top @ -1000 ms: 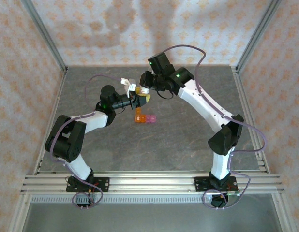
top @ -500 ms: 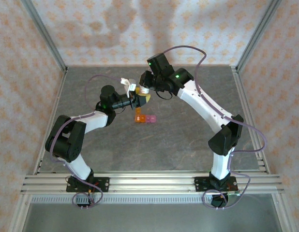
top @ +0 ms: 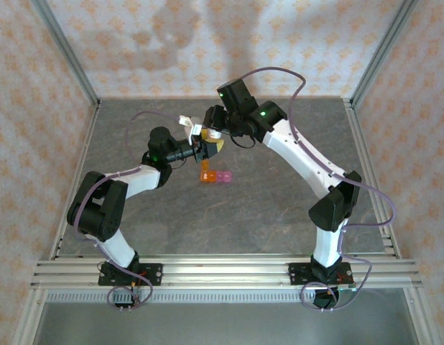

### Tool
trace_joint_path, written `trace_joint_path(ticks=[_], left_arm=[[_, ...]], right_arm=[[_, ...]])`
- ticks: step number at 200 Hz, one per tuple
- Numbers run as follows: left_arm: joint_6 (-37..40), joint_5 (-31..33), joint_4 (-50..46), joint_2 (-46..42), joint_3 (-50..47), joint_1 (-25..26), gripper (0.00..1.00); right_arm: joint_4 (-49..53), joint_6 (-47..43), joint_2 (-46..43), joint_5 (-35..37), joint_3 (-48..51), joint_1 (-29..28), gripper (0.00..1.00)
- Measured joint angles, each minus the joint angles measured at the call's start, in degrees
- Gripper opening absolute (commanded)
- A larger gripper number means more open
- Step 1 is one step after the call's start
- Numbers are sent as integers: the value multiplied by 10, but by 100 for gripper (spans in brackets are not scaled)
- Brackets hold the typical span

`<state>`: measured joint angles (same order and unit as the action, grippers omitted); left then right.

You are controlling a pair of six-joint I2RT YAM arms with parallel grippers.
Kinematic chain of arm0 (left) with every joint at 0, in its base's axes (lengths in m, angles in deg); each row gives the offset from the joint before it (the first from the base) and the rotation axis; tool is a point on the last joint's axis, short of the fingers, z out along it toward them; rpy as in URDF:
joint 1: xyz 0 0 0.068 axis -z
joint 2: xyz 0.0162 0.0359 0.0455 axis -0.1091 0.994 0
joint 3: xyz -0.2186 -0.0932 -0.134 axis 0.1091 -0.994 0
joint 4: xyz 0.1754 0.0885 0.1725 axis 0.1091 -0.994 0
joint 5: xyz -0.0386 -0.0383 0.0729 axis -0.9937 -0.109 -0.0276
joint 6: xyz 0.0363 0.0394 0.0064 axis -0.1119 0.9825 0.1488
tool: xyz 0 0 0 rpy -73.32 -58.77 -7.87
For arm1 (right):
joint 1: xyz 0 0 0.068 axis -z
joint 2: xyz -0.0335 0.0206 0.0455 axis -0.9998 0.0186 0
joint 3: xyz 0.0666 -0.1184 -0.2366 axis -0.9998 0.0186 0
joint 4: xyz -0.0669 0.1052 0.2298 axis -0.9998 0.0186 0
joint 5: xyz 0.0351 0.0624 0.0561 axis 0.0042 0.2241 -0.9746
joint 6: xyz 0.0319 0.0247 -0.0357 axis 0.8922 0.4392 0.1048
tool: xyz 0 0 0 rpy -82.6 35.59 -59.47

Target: Sort the pills into containers

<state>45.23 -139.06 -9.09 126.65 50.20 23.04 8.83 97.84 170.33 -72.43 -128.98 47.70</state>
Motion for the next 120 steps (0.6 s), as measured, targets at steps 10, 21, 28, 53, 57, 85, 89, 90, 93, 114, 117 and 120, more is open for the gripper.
trace_joint_path(ticks=[10, 21, 28, 53, 57, 85, 89, 90, 93, 114, 117, 120], left_arm=[[0, 0, 5, 0, 0, 0, 0], [0, 1, 13, 0, 0, 0, 0], [0, 2, 17, 0, 0, 0, 0], [0, 10, 31, 0, 1, -1, 0], [0, 11, 32, 0, 1, -1, 0], [0, 11, 33, 0, 2, -1, 0], [0, 11, 33, 0, 2, -1, 0], [0, 10, 33, 0, 2, -1, 0], [0, 11, 33, 0, 3, -1, 0], [0, 10, 33, 0, 3, -1, 0], [0, 10, 33, 0, 3, -1, 0], [0, 10, 33, 0, 3, -1, 0]], right_arm=[[6, -2, 1, -1, -8, -1, 57], [16, -4, 2, -2, -16, -2, 62], [21, -5, 3, -3, -20, -1, 66], [43, -14, 7, -6, -37, 5, 80], [45, -14, 7, -8, -38, 7, 82], [49, -23, 8, -26, -54, 15, 90], [49, -23, 8, -29, -57, 16, 90], [49, -24, 8, -30, -57, 16, 90], [49, -27, 8, -31, -59, 16, 91], [49, -34, 7, -41, -66, 25, 93], [49, -35, 7, -42, -66, 27, 93], [49, -36, 7, -43, -66, 29, 93]])
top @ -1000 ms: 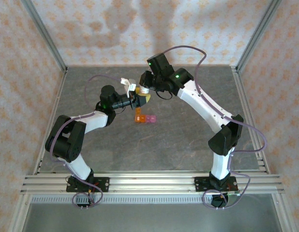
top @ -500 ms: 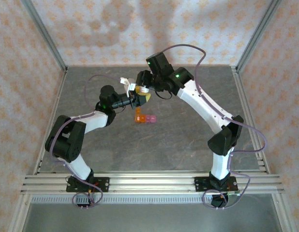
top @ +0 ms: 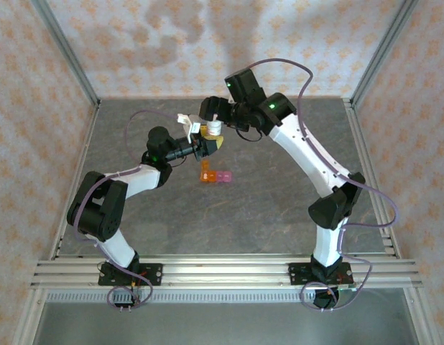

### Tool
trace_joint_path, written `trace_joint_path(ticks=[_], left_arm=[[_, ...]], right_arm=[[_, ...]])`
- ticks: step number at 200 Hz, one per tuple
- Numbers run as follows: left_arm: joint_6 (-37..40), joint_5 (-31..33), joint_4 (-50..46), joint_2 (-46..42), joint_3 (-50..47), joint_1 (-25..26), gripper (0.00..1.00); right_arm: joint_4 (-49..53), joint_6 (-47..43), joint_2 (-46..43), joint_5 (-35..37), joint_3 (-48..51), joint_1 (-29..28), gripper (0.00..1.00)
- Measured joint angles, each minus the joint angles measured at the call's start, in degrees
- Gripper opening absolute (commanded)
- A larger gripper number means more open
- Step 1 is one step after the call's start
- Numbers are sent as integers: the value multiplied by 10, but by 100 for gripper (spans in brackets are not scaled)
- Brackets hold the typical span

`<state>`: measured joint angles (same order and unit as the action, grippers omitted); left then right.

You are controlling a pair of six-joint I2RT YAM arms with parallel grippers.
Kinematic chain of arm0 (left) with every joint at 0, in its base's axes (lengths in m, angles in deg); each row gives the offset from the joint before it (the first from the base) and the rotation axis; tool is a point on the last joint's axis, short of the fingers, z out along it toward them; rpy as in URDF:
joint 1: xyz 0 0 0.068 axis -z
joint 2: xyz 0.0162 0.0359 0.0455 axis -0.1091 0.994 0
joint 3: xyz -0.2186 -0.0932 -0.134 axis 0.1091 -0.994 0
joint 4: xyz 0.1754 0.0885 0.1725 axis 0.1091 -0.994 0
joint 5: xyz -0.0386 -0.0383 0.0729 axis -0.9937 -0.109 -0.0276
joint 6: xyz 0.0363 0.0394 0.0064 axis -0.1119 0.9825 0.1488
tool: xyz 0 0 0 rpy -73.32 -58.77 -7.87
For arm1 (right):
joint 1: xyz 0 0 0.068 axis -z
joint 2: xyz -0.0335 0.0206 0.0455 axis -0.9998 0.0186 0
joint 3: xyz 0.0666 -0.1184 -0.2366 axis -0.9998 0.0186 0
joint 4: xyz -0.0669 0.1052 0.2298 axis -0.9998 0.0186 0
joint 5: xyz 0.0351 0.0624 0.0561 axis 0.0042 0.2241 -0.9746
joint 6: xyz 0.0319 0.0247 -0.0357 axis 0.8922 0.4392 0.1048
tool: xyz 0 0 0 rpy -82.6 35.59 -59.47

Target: Sort the pills into containers

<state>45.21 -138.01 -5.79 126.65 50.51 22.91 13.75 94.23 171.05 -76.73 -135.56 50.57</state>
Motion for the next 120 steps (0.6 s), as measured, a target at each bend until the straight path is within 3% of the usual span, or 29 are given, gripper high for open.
trace_joint_path(ticks=[61, 120], left_arm=[[-1, 0, 2, 13, 20, -3, 0], [-9, -1, 7, 52, 72, -15, 0]], right_arm=[[6, -29, 0, -25, -41, 65, 93], [28, -111, 54, -89, -160, 107, 91]])
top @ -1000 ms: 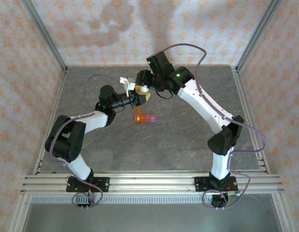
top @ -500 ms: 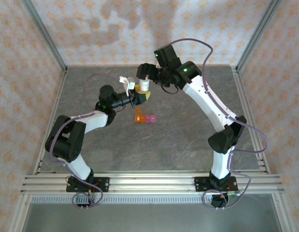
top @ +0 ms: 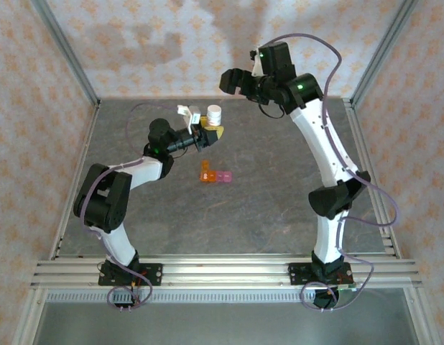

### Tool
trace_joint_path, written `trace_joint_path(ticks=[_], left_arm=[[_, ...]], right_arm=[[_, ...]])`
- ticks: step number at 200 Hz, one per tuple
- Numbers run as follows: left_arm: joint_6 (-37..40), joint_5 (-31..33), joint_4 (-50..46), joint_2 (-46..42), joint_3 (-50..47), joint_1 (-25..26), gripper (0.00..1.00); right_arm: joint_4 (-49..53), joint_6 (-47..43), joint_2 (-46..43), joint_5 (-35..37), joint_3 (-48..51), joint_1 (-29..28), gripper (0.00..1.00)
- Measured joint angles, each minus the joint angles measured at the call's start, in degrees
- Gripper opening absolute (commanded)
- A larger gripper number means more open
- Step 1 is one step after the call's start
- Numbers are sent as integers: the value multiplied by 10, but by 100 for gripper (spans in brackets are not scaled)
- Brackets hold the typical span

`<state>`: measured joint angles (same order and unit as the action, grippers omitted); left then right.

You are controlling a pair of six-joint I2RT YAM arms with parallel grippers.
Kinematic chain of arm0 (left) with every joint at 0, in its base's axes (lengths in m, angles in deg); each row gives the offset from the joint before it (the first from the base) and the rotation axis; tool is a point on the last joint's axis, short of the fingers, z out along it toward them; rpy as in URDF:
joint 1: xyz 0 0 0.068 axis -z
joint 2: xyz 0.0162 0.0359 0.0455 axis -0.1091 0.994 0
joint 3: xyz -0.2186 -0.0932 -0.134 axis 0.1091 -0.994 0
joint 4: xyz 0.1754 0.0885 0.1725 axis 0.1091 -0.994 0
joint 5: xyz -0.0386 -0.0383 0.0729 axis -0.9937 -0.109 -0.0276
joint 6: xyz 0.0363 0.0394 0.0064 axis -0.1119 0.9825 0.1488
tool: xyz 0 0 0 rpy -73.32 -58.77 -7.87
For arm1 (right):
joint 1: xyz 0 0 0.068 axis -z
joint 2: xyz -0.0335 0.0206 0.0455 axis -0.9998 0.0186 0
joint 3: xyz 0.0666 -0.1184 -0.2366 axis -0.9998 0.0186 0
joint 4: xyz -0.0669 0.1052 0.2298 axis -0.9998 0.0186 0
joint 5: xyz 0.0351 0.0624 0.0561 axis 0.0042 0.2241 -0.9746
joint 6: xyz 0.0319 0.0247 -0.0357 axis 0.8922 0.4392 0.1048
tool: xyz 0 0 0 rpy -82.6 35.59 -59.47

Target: Sort the pills into containers

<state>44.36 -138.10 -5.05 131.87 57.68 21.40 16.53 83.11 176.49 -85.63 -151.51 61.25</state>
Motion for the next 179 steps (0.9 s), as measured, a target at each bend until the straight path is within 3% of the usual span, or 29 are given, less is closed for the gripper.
trace_joint_path(ticks=[26, 64, 133, 179], left_arm=[[-7, -4, 5, 13, 25, -6, 0], [-25, -17, 14, 38, 54, -10, 0], [-43, -34, 24, 56, 72, -13, 0], [-48, -39, 28, 56, 72, -13, 0]], right_arm=[[26, -55, 49, -34, -62, 0, 90], [49, -97, 81, -78, -70, 0, 87], [54, -115, 90, -126, -71, 0, 85], [46, -109, 99, -132, -71, 0, 78]])
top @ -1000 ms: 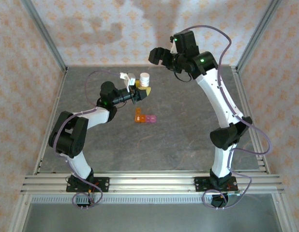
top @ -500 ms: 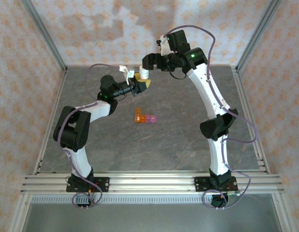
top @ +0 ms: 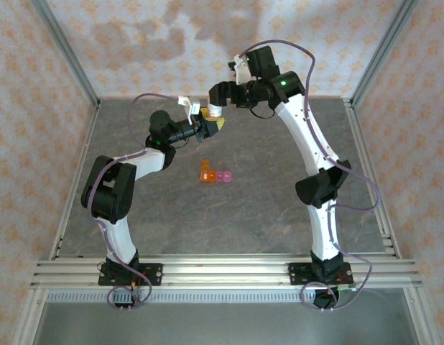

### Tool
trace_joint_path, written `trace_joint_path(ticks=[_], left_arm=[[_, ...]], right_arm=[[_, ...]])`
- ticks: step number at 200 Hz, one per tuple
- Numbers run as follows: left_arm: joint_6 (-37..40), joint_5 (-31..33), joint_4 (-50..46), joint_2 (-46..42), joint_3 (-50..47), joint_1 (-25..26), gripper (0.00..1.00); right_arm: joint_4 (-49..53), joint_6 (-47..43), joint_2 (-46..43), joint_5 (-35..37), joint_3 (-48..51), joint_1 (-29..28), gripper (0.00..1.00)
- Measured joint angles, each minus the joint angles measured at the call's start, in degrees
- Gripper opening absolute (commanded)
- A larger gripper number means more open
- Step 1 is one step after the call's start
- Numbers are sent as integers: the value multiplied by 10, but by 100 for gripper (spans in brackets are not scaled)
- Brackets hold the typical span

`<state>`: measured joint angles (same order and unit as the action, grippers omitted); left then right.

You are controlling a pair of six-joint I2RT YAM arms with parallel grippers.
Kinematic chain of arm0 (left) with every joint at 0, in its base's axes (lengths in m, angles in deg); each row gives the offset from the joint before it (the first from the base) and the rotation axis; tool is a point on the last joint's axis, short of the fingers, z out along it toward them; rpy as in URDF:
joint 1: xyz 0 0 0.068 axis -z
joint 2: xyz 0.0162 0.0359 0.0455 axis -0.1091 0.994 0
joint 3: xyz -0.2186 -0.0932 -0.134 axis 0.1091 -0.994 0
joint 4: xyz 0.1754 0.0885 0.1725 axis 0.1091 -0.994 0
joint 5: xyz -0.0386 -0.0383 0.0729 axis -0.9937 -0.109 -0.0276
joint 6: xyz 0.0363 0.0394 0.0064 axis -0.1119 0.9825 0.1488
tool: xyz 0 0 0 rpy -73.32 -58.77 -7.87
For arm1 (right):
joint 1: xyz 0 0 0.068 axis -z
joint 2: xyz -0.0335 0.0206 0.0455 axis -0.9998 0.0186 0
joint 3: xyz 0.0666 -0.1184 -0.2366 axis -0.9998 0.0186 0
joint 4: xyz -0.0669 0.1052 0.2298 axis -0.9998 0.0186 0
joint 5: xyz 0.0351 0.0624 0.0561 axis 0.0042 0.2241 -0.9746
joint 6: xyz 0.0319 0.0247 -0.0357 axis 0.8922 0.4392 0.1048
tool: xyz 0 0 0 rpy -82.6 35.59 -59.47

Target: Sort the pills into containers

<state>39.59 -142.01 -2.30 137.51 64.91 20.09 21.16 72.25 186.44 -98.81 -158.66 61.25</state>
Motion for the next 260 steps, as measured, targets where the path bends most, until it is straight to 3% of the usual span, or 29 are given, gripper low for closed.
trace_joint_path(ticks=[97, 121, 153, 195, 218, 260], left_arm=[[-10, -5, 0, 0, 0, 0, 0], [-10, -5, 0, 1, 0, 0, 0], [-13, -5, -1, 2, 0, 0, 0], [-19, -7, -1, 3, 0, 0, 0], [-21, -7, -5, 4, 0, 0, 0], [-18, -21, -5, 11, 0, -1, 0]], right_arm=[[-15, 5, 15, -24, -3, 0, 72], [-18, 7, 20, -31, -3, -1, 64], [-23, 9, 22, -38, -3, -6, 46], [-25, 14, 22, -31, -5, -8, 38], [-40, 35, 13, 1, 18, -17, 38], [-103, 80, -45, 122, 119, -55, 39]])
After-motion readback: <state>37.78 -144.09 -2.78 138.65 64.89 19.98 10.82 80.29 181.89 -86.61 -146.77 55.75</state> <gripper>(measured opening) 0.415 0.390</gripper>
